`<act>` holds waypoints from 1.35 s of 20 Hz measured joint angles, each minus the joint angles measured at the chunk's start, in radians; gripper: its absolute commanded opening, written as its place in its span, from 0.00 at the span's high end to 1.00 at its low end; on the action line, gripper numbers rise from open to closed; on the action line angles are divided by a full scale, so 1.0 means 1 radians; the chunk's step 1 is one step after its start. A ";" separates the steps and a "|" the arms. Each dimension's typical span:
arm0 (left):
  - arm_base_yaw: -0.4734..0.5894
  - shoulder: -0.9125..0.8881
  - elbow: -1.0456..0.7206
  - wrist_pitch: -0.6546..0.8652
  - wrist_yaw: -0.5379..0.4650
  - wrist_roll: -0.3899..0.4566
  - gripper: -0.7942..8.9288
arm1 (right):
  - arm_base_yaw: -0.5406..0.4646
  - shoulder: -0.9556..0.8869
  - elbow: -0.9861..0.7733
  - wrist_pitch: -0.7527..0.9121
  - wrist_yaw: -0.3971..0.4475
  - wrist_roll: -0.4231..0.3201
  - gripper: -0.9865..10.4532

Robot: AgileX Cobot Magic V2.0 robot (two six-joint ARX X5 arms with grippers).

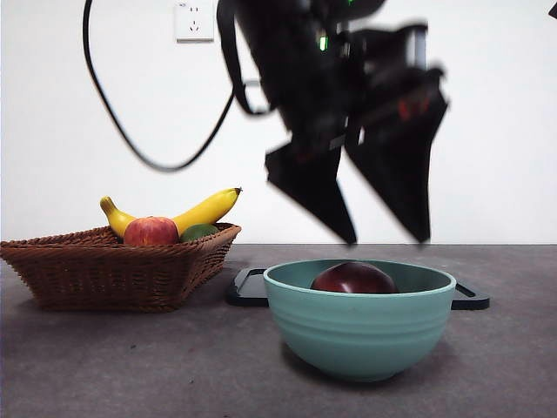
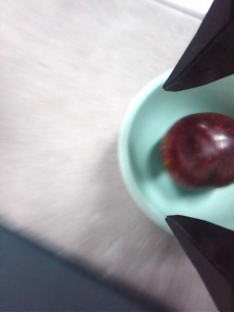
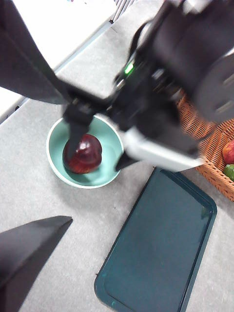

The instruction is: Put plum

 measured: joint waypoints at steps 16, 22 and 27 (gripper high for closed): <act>0.480 -0.621 -0.004 -0.143 0.146 -0.064 0.50 | 0.000 0.000 0.000 0.003 0.000 0.000 0.59; 0.537 -0.819 -0.307 -0.178 0.316 -0.069 0.50 | 0.000 0.000 0.000 0.013 0.000 0.000 0.59; 0.515 -0.880 -0.547 -0.203 0.479 -0.072 0.50 | 0.000 0.000 0.000 0.014 0.000 0.000 0.59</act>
